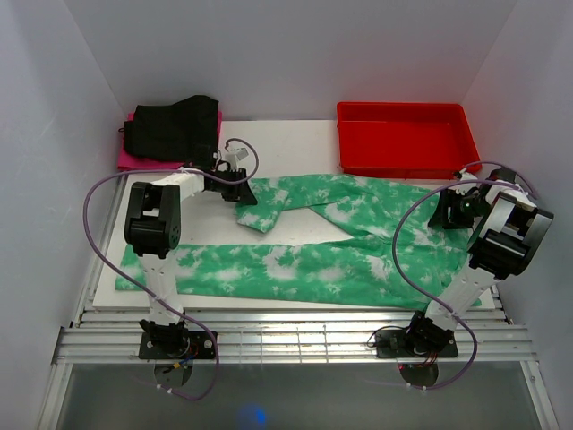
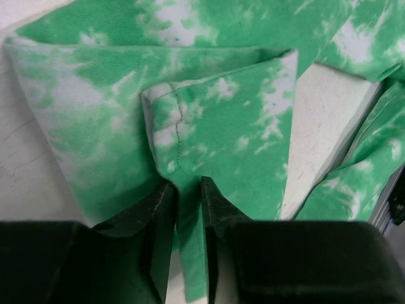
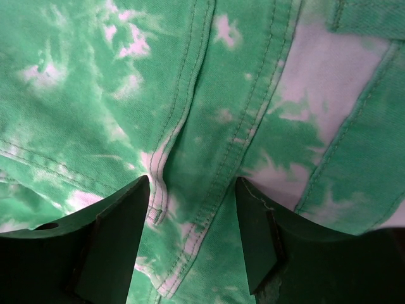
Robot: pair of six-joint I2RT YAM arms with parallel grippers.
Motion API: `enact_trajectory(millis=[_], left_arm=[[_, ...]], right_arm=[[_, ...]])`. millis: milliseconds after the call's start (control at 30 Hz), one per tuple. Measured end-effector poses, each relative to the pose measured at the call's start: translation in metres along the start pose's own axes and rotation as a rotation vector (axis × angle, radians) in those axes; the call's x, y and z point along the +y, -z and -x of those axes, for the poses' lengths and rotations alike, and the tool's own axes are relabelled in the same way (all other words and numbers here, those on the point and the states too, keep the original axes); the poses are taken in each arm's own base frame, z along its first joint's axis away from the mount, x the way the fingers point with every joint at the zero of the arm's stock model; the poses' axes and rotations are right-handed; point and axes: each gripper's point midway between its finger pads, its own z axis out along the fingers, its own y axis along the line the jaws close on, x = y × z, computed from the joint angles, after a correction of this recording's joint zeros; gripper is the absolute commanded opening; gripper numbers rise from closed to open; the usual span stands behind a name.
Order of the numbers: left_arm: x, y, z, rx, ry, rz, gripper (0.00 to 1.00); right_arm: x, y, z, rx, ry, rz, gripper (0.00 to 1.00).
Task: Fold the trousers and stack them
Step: Flatten the trousers out
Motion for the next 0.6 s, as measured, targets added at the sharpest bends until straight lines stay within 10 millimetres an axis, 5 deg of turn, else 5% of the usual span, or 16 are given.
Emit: enact_trajectory(millis=[100, 233, 333, 433, 600], left_arm=[[-0.004, -0.002, -0.005, 0.011, 0.01, -0.009, 0.01], [-0.011, 0.007, -0.003, 0.016, 0.001, -0.013, 0.0], [-0.022, 0.033, 0.013, -0.004, -0.009, 0.018, 0.0], [-0.032, 0.087, 0.06, -0.107, -0.071, 0.105, 0.0], [-0.052, 0.227, 0.147, -0.401, -0.25, 0.361, 0.0]], right_arm=[[0.0, 0.0, 0.0, 0.002, 0.002, -0.005, 0.63], [-0.002, 0.0, 0.0, 0.005, 0.011, -0.015, 0.56], [-0.003, -0.001, -0.001, 0.006, 0.015, -0.021, 0.56], [-0.006, 0.0, -0.001, 0.007, 0.019, -0.035, 0.58], [-0.005, -0.001, -0.002, 0.008, 0.041, -0.058, 0.61]])
